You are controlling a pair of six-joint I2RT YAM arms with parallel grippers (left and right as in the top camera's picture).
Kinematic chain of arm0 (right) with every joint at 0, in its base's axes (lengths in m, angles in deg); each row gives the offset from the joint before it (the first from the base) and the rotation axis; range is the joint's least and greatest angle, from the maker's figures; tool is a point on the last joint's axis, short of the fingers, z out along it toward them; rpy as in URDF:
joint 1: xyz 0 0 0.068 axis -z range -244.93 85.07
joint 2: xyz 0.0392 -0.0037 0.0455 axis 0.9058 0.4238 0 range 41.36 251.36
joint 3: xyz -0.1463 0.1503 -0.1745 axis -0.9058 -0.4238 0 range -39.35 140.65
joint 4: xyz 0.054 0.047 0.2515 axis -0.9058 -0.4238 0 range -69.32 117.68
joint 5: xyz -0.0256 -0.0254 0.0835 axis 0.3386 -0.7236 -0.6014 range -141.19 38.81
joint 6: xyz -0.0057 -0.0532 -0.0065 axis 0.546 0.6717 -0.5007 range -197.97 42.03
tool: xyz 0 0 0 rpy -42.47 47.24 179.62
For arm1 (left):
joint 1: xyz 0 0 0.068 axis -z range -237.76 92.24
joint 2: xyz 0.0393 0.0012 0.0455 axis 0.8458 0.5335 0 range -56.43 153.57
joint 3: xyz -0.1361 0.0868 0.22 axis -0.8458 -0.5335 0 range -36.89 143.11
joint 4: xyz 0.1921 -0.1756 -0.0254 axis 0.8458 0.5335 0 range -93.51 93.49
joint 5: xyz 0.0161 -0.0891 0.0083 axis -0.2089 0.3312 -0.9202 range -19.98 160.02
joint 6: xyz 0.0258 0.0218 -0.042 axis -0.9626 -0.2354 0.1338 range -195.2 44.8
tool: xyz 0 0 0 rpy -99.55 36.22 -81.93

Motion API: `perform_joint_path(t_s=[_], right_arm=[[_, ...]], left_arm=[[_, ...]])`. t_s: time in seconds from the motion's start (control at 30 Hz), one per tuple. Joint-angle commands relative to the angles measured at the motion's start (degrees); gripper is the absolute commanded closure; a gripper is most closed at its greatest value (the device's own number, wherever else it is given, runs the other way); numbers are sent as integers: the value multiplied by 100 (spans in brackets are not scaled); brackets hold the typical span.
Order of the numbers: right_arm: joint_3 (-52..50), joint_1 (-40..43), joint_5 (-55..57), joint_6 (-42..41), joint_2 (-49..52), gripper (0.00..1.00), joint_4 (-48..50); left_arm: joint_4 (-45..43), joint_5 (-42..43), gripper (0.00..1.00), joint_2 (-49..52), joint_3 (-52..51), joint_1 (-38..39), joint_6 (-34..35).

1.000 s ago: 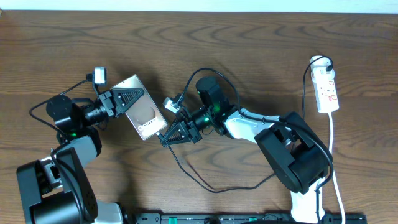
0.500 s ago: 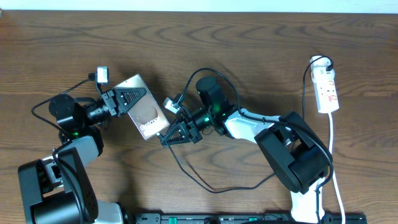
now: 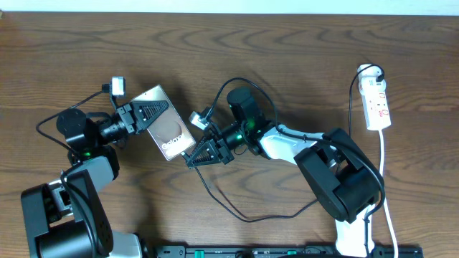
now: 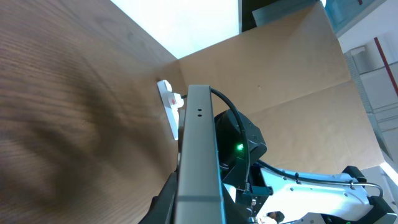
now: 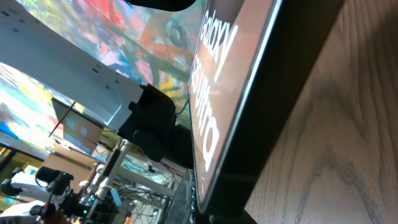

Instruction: Plug charger to phone and switch on socket

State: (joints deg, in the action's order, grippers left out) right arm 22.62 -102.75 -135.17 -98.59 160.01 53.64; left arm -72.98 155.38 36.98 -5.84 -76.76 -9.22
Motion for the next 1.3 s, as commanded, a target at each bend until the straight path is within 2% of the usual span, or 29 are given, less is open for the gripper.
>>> perform_joint_path(t_s=[0.0,0.4,0.73,1.27], right_arm=[[15,72,87,-59,-20,99,17],[17,72,356,-439,-20,99,63],[15,72,717,-1331,-20,99,778],[15,72,1043,-2028,-20,99,1521]], left_arm=[[-50,203,92,-72,24,59,-39],[-50,201,93,-72,24,61,-146],[-48,105,92,-72,24,61,-188],[-48,-177,93,-72,24,61,-179]])
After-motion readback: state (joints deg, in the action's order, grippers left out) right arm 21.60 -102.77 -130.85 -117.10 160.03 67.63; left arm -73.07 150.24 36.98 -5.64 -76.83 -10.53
